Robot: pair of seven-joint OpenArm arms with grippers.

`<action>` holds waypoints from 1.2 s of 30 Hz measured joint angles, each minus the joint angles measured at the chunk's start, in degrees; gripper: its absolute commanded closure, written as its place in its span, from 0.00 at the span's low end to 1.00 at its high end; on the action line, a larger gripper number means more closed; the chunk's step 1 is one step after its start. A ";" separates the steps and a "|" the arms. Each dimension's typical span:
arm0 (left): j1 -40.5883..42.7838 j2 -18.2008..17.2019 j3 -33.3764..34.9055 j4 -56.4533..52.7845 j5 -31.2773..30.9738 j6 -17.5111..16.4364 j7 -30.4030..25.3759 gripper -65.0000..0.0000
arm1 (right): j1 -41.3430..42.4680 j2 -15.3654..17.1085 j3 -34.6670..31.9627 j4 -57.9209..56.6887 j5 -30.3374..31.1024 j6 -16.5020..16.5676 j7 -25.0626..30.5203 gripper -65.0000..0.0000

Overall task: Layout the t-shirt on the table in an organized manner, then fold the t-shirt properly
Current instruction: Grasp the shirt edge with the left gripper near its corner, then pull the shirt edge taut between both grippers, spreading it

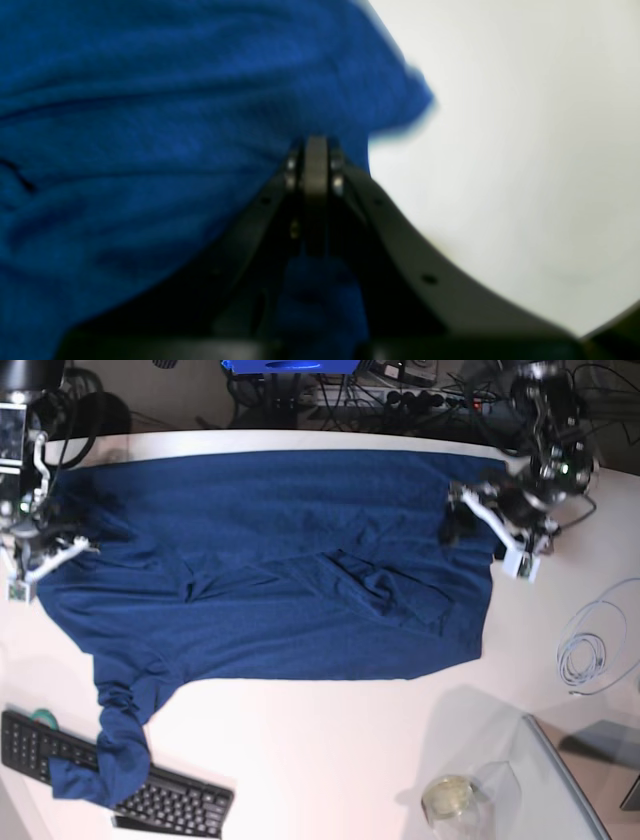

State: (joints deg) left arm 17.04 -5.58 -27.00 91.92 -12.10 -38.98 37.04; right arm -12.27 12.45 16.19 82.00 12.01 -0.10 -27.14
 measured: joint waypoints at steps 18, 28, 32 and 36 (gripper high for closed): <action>5.29 -0.66 -0.37 -7.06 -1.11 0.11 -0.81 0.15 | -6.73 -2.99 2.95 -4.35 0.39 0.28 3.67 1.00; 7.93 -1.84 -0.28 -5.27 -1.42 0.07 -0.76 0.15 | -9.88 -2.97 4.52 -3.30 0.39 0.50 4.39 1.00; 9.27 -1.86 -0.33 -1.20 -1.36 0.15 -0.15 0.15 | -9.92 -3.06 4.57 -1.73 -0.07 0.50 2.32 1.00; 10.49 -0.81 0.11 7.39 -1.49 0.02 0.09 0.15 | -10.64 -3.30 4.55 0.55 -0.02 0.50 0.61 1.00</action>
State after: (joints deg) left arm 27.53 -6.39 -26.89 99.31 -13.58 -38.96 37.12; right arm -22.92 9.15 20.73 82.54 11.99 0.40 -26.52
